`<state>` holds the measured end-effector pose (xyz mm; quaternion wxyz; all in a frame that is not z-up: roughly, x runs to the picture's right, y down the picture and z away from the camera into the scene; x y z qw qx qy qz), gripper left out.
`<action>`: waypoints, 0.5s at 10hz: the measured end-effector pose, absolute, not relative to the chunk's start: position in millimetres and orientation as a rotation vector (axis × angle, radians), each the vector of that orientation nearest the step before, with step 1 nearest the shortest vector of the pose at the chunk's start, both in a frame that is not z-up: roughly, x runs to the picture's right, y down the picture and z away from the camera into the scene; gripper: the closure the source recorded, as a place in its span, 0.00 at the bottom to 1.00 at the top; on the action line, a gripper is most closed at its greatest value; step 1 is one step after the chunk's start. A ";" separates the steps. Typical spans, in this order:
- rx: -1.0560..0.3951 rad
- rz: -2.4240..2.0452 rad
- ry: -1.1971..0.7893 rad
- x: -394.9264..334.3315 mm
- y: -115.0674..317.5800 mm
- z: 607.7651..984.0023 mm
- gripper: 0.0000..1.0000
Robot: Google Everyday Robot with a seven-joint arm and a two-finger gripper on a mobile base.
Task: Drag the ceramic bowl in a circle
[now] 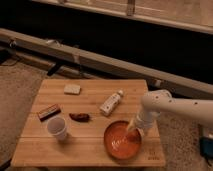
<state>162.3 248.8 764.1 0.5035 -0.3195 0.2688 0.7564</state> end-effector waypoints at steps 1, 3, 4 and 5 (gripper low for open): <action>-0.778 1.826 0.654 160.0 252.6 766.3 0.35; -0.793 1.831 0.666 159.4 260.0 768.9 0.42; -0.802 1.834 0.667 159.0 262.6 769.6 0.49; -0.809 1.834 0.668 159.3 264.9 769.9 0.57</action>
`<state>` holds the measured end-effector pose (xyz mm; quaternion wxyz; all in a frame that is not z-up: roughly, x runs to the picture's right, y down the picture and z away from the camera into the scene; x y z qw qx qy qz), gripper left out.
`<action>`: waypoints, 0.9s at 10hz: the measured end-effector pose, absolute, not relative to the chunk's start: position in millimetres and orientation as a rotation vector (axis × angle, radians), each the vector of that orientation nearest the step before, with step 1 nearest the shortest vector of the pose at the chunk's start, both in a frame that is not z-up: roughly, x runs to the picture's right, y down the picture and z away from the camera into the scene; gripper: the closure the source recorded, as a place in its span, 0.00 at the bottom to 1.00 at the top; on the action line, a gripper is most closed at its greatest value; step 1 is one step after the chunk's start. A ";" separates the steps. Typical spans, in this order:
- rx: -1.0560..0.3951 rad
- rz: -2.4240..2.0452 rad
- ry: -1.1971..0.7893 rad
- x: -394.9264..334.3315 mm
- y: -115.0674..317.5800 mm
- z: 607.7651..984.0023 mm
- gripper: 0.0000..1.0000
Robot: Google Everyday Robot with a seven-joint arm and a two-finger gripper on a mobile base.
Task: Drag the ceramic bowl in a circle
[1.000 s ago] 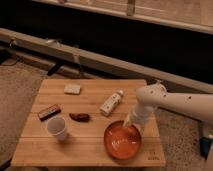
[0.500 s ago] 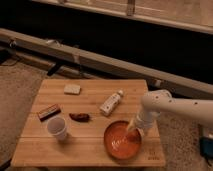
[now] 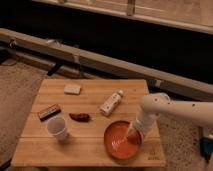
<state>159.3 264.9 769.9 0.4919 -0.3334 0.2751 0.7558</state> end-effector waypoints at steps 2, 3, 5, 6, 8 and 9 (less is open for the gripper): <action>-0.830 1.841 0.657 157.8 268.0 770.9 0.79; -0.836 1.843 0.649 156.0 267.4 771.3 0.88; -0.839 1.845 0.627 155.9 261.6 767.5 1.00; -0.836 1.848 0.616 154.5 256.2 765.5 1.00; -0.818 1.843 0.612 156.7 238.4 764.1 1.00; -0.808 1.836 0.618 157.9 230.0 765.8 1.00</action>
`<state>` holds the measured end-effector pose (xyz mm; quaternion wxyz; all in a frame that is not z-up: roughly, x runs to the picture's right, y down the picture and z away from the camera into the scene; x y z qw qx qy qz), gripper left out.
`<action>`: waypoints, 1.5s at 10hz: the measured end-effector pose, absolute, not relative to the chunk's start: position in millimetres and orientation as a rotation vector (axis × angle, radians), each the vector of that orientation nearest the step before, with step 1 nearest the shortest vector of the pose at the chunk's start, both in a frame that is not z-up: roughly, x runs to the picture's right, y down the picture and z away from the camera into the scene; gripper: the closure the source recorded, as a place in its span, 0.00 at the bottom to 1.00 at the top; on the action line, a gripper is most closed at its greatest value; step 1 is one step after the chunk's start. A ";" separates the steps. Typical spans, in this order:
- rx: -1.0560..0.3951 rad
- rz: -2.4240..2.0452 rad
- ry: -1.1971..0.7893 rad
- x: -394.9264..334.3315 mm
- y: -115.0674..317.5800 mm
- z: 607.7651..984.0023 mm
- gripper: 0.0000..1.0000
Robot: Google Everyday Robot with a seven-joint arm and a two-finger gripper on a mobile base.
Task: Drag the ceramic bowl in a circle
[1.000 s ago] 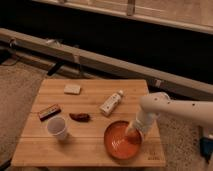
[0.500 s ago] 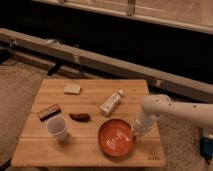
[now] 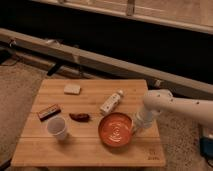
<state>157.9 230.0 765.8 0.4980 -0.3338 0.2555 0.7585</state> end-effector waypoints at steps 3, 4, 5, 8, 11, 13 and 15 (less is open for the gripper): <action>-0.770 1.829 0.660 170.5 205.4 777.2 1.00; -0.760 1.825 0.671 173.8 196.4 783.4 1.00; -0.755 1.814 0.671 171.4 186.8 789.0 1.00; -0.750 1.753 0.633 138.9 160.3 799.5 1.00; -0.763 1.666 0.576 89.7 142.7 801.4 1.00; -0.788 1.613 0.547 58.7 149.9 792.1 1.00; -0.824 1.587 0.549 41.1 174.5 772.9 1.00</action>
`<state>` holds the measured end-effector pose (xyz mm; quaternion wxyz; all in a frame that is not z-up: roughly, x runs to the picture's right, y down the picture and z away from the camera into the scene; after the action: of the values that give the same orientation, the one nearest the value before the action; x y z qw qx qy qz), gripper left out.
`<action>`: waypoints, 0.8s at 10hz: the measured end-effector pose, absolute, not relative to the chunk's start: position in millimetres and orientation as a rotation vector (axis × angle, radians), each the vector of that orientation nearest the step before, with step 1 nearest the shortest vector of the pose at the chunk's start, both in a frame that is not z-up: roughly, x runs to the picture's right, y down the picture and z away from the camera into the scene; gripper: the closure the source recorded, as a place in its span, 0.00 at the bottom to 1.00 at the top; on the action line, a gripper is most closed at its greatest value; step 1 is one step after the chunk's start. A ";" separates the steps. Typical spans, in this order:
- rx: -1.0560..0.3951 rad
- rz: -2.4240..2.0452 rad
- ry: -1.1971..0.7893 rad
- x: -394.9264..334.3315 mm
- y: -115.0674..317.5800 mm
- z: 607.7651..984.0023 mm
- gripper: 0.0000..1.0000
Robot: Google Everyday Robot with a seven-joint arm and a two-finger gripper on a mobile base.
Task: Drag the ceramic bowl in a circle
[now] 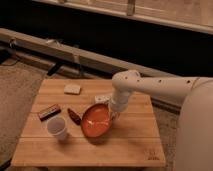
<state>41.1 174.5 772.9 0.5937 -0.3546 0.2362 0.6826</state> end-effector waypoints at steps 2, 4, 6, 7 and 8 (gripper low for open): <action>-0.858 1.582 0.579 43.9 203.8 750.9 1.00; -0.875 1.599 0.628 65.4 230.0 737.7 1.00; -0.874 1.636 0.687 95.6 249.6 728.4 1.00; -0.866 1.667 0.725 116.3 260.0 724.1 1.00; -0.854 1.706 0.767 139.2 269.4 720.4 1.00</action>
<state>139.2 269.4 720.4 0.5163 -0.3555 0.3194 0.7106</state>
